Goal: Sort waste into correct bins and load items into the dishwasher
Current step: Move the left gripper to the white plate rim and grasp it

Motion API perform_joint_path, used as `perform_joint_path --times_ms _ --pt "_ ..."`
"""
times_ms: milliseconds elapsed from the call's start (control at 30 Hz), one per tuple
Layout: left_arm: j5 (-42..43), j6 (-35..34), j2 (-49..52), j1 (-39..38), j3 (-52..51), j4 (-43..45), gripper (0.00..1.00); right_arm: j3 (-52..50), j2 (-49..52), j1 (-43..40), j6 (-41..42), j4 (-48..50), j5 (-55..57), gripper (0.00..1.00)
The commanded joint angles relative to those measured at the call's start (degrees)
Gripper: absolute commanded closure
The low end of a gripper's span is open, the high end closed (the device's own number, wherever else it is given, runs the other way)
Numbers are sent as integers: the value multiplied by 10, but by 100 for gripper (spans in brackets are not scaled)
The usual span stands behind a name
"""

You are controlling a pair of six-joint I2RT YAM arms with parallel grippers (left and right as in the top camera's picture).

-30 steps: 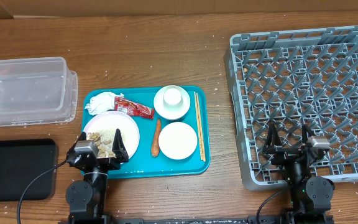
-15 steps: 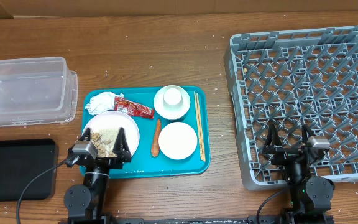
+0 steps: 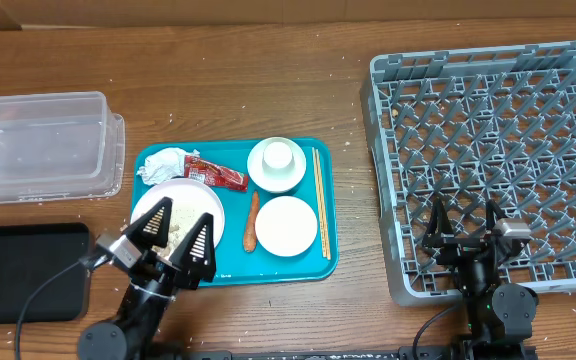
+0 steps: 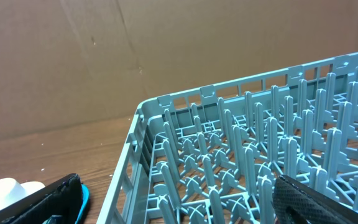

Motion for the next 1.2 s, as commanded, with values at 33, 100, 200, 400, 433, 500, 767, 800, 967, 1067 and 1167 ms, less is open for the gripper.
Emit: perform_joint_path --times_ms 33,100,200,400,433,500,767,800,967,1067,1167 --pt "32 156 163 -3 247 -315 0 -6 -5 -3 -3 3 1 0" --pt "-6 191 252 -3 339 -416 0 -6 -5 -3 -3 3 1 0" --pt "-24 219 360 -3 444 -502 0 -6 -5 -3 -3 3 1 0" --pt "47 240 544 -3 586 -541 0 -6 -5 -3 -3 3 1 0" --pt "74 246 567 -3 594 -534 0 -6 -5 -3 -3 3 1 0" --pt "75 248 609 -8 608 -547 0 -6 -5 -3 -3 3 1 0" --pt "-135 163 749 -35 653 -690 0 -6 -5 -3 -3 3 1 0" --pt "-133 162 766 -35 653 -690 0 -6 -5 -3 -3 3 1 0" --pt "-78 169 834 -36 653 -717 0 -6 -5 -3 -3 3 1 0" --pt "-73 170 877 -42 653 -726 0 -6 -5 -3 -3 3 1 0" --pt "-74 165 921 -57 653 -722 0 -6 -5 -3 -3 3 1 0"
